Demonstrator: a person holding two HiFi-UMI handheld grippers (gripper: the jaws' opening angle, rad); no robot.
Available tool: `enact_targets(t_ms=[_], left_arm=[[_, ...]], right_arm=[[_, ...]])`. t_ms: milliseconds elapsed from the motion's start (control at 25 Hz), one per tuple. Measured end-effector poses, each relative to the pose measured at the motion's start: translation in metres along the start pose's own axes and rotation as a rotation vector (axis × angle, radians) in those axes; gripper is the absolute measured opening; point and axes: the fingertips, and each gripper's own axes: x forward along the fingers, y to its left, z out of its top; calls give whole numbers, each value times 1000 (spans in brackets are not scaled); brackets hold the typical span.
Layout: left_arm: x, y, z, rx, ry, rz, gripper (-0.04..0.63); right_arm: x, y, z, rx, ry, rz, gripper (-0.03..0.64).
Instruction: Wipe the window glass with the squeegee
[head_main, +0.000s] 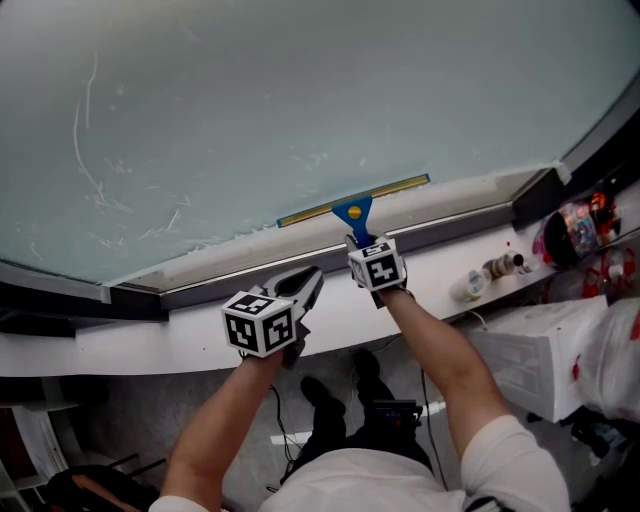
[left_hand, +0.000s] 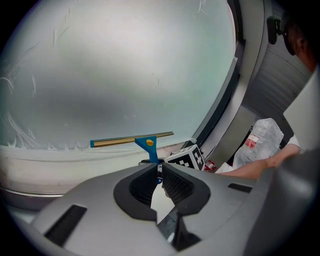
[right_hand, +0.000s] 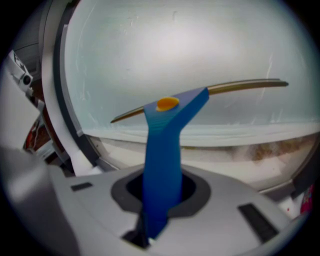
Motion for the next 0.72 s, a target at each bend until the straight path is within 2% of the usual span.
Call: enact_targets(t_ms=[720], left_arm=[[17, 6, -24, -27, 31, -3, 52]], right_arm=[[25, -7, -35, 49, 30, 32, 78]])
